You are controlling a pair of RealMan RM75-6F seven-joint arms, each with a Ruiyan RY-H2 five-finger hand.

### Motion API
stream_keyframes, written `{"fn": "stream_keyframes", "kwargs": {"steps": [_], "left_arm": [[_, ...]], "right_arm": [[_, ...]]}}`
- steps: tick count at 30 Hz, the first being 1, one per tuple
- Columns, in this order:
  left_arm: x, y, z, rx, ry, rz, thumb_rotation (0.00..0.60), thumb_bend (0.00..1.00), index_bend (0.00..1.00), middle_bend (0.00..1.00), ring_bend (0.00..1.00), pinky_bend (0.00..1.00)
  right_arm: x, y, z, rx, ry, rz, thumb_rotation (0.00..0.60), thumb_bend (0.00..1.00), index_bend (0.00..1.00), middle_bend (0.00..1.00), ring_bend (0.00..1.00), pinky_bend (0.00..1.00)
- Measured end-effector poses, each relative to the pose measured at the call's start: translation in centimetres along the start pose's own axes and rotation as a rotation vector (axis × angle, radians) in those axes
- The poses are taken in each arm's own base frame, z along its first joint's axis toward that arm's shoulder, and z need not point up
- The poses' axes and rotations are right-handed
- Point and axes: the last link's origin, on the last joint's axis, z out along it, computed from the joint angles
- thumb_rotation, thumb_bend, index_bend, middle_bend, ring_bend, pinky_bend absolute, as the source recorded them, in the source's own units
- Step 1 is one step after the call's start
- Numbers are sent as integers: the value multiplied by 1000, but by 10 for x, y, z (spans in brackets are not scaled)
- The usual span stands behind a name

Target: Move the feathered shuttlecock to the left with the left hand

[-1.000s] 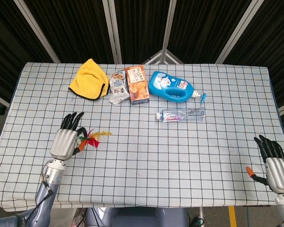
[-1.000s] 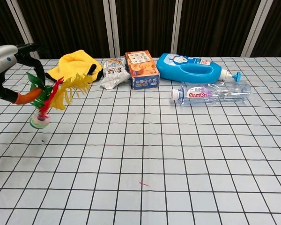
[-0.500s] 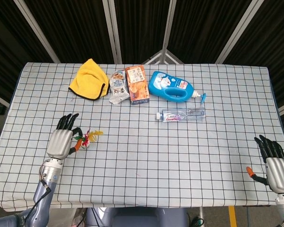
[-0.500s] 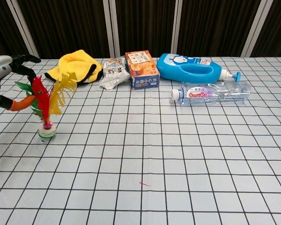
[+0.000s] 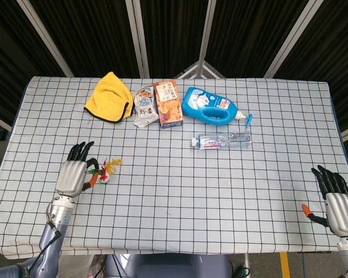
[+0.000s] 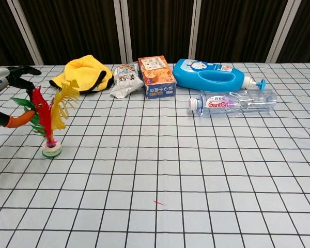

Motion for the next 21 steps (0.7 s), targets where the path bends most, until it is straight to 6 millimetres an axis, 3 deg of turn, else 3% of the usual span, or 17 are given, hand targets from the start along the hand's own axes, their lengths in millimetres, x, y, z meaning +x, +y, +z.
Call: {"fn": "stream_keyframes", "kwargs": {"steps": [3, 5, 8, 12, 21], "left_arm": [[0, -3, -2, 2, -7, 3, 600, 329, 355, 4, 0, 0], [0, -5, -4, -1, -16, 6, 600, 215, 203, 0, 0, 0], [1, -8, -7, -11, -23, 0, 600, 117, 57, 0, 0, 0], [10, -10, -12, -31, -10, -25, 600, 86, 5, 0, 0, 0], [48, -29, -39, -36, 43, -39, 600, 86, 0, 0, 0, 0]], "right_arm": [[0, 0, 0, 0, 0, 0, 600, 334, 0, 0, 0, 0], [0, 0, 0, 0, 0, 0, 600, 334, 0, 0, 0, 0], [0, 0, 0, -2, 1, 1, 600, 334, 0, 0, 0, 0], [0, 0, 0, -1, 0, 0, 600, 334, 0, 0, 0, 0], [0, 0, -1, 1, 0, -9, 600, 334, 0, 0, 0, 0]]}}
